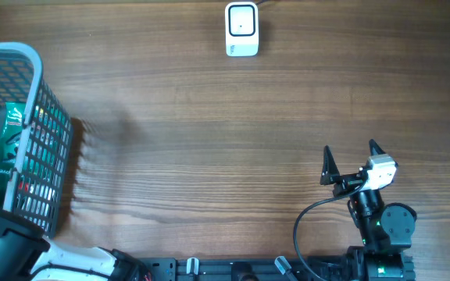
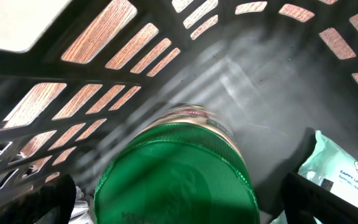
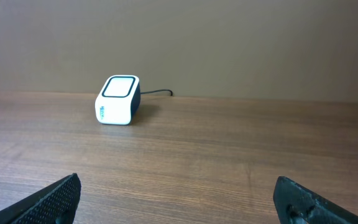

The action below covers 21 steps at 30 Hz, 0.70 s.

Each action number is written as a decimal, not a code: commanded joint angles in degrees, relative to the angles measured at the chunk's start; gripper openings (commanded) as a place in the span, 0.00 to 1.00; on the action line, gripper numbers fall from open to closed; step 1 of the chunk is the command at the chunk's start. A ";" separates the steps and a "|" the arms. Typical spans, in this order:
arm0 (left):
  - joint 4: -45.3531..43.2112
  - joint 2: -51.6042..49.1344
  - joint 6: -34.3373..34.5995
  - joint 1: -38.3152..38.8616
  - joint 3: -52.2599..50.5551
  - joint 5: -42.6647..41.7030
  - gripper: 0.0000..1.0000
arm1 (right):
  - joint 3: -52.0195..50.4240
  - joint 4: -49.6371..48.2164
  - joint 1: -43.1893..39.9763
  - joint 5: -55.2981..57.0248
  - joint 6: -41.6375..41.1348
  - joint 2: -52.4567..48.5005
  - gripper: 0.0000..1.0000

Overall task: Scan the item barcode
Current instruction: 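Grasp the green-lidded jar in the basket with the left gripper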

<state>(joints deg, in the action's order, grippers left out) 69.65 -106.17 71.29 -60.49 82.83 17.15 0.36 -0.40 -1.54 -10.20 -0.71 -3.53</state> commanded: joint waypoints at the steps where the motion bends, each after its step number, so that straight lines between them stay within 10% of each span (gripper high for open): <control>1: 0.85 -1.53 0.94 -0.39 -0.96 0.87 1.00 | -0.07 -0.26 0.35 0.74 0.70 -0.09 1.00; 4: 0.81 -1.55 -0.55 -0.39 -1.88 0.92 0.96 | -0.07 -0.26 0.35 0.74 0.70 -0.09 1.00; 7: 0.70 -1.55 -1.36 -0.39 -2.38 0.92 0.65 | -0.07 -0.26 0.35 0.76 0.68 -0.09 1.00; 21: -1.95 -1.09 -19.78 0.83 6.08 -7.32 0.67 | -0.07 -0.26 0.35 0.74 0.68 -0.09 1.00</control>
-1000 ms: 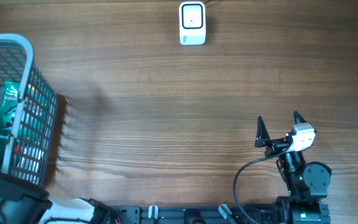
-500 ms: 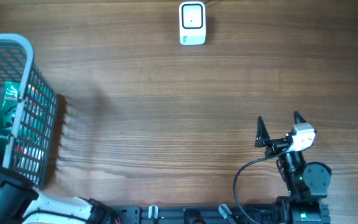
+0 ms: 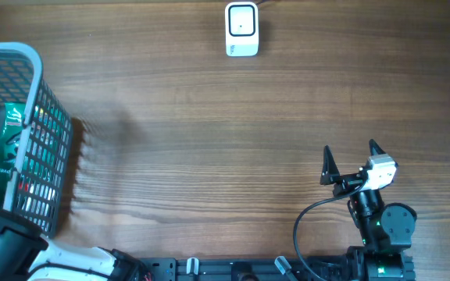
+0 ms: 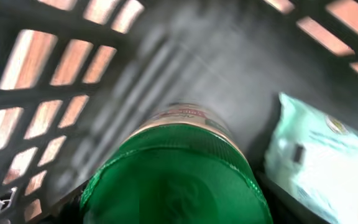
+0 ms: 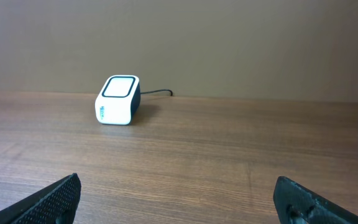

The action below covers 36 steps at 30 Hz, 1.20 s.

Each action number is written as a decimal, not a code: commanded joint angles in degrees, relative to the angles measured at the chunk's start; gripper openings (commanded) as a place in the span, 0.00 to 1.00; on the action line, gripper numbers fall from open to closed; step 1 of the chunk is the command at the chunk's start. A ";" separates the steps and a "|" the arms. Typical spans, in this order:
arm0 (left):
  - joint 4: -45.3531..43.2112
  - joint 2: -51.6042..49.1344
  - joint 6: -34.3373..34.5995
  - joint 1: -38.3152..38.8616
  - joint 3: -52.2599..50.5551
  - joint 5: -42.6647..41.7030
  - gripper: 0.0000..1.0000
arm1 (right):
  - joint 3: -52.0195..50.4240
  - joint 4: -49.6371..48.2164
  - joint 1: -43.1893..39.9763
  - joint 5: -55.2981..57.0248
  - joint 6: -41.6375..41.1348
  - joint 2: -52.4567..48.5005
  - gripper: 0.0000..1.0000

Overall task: Scan the item barcode
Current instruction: 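Grasp the green-lidded jar in the basket with the left gripper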

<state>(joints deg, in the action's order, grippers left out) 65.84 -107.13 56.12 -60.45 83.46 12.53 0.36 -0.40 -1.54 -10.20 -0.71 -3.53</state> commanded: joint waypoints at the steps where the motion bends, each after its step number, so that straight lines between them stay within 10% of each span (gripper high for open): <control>1: 2.69 0.33 -5.05 1.31 7.17 -2.91 0.68 | -0.07 -0.26 0.35 0.74 0.72 -0.09 0.99; 8: 8.46 6.38 -5.49 6.45 18.86 -3.13 0.69 | -0.07 -0.26 0.35 0.74 0.70 -0.09 1.00; 11: 9.44 7.96 -6.03 6.75 19.32 -2.40 1.00 | -0.07 -0.26 0.35 0.74 0.70 -0.09 1.00; 36: -14.78 1.09 -9.90 0.85 -7.39 2.97 1.00 | -0.07 -0.26 0.35 0.76 0.68 -0.09 1.00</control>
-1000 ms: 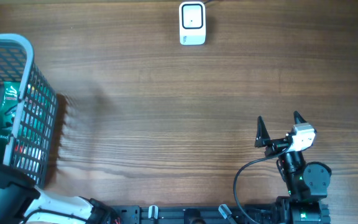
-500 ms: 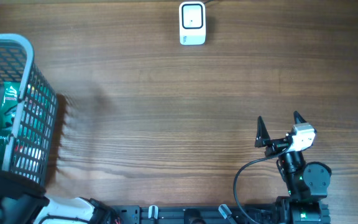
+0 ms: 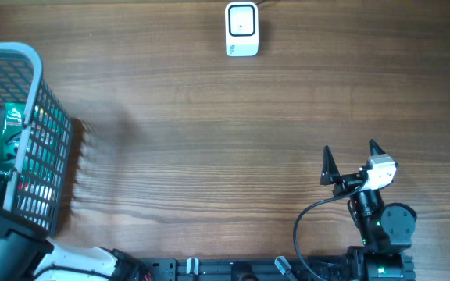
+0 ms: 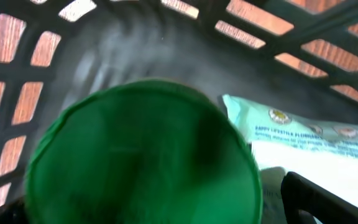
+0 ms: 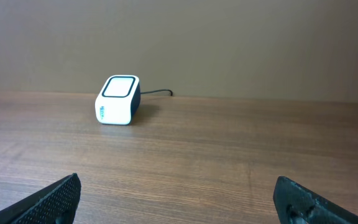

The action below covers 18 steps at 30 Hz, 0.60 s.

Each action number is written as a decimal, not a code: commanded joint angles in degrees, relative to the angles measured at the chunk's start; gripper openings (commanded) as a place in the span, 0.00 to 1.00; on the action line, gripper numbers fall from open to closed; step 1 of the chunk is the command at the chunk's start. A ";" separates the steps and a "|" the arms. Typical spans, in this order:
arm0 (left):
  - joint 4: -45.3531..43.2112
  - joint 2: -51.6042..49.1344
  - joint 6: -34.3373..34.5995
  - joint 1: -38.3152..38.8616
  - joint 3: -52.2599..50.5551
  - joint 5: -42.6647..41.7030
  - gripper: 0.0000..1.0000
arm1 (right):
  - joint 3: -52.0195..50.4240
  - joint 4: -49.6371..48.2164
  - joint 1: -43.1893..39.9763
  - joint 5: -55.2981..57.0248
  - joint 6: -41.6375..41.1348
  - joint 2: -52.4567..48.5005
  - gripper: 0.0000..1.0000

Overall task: Scan the item barcode
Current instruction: 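Grasp the green-lidded jar in the basket with the left gripper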

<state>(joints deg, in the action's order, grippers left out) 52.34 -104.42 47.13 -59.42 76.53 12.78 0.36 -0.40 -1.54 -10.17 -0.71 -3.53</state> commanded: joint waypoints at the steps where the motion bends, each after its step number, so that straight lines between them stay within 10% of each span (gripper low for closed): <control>1: -1.62 -1.66 -0.94 -0.17 -0.46 3.34 1.00 | -0.07 -0.26 0.35 0.72 0.72 -0.09 1.00; 6: -3.10 -1.66 -0.94 -0.17 -0.46 6.01 0.91 | -0.07 -0.26 0.35 0.74 0.70 -0.09 1.00; 9: -3.13 -1.66 -1.75 -0.17 -0.46 6.36 0.54 | -0.07 -0.26 0.35 0.72 0.70 -0.09 1.00; 18: 1.27 0.76 -1.75 0.33 3.63 0.17 0.57 | -0.07 -0.26 0.35 0.72 0.70 -0.09 1.00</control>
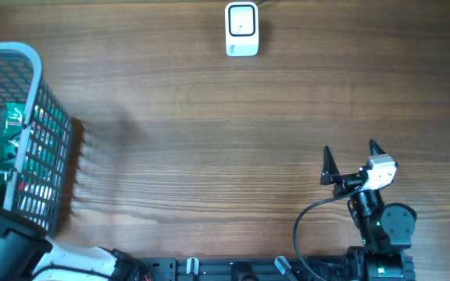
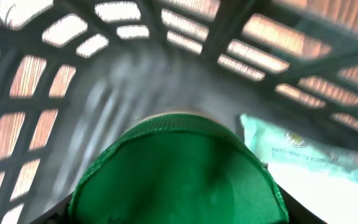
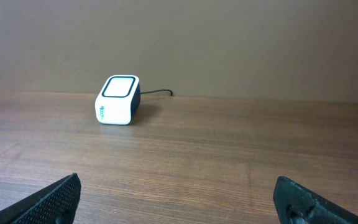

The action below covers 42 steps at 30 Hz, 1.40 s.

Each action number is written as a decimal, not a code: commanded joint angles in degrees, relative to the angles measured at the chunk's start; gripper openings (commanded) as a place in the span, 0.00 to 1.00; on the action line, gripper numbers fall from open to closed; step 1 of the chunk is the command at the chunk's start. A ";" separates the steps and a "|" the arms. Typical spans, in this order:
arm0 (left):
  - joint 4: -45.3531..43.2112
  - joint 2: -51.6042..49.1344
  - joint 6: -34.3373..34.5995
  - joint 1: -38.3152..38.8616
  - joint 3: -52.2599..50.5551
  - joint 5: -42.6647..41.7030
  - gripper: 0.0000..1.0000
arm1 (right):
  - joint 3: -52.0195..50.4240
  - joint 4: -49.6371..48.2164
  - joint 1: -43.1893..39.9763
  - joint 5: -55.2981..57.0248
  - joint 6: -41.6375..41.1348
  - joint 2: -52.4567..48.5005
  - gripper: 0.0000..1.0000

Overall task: Scan the item barcode
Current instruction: 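Grasp the green-lidded jar in the basket with the left gripper, then carry the jar to the scanner, then set it on the table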

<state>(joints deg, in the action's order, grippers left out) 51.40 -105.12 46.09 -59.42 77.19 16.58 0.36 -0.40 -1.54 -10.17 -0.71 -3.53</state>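
A container with a round green lid [image 2: 179,174] fills the bottom of the left wrist view, inside the grey mesh basket [image 2: 229,31]. My left gripper [image 2: 173,214] is shut on it, with only dark finger edges showing at the lid's sides. A pale green pouch [image 2: 316,162] lies just right of the lid. The white barcode scanner [image 1: 241,29] stands at the table's far edge and also shows as the scanner [image 3: 118,99] ahead of the right wrist. My right gripper [image 1: 351,150] stands open at the near right, holding nothing, as the right gripper [image 3: 176,186] shows.
The basket [image 1: 33,58] stands at the table's left edge with green packets inside, and the left arm reaches into it from the near left corner. A cable runs from the scanner toward the back wall.
In the left wrist view the green lid sits lower and tilted away instead of face-on, and more of the basket's walls show beyond it. The right arm and scanner have not moved.
My left gripper was open in the basket with its fingers wide apart around the green-lidded container. Then the fingers were close against it. Later the lid faced the camera with the pouch beside it, and now the container stays in the grip. The right arm stayed still throughout.
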 commanded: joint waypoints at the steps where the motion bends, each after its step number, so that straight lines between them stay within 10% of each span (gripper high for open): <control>1: 3.34 2.40 -0.72 0.61 4.22 -4.20 0.57 | -0.07 -0.26 0.35 0.72 0.68 -0.09 1.00; 13: 9.77 27.96 -0.92 17.07 15.45 -8.85 0.57 | -0.07 -0.26 0.35 0.72 0.70 -0.09 1.00; 22: 6.10 43.45 -0.63 46.75 15.45 -22.38 0.58 | -0.07 -0.26 0.35 0.74 0.70 -0.09 1.00; 42: 6.56 -0.85 -0.79 99.89 15.39 -17.29 0.61 | -0.07 -0.26 0.35 0.72 0.70 -0.09 1.00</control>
<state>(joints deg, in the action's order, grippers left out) 57.52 -103.94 46.57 37.36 91.64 -3.97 0.36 -0.40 -1.54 -10.15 -0.71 -3.53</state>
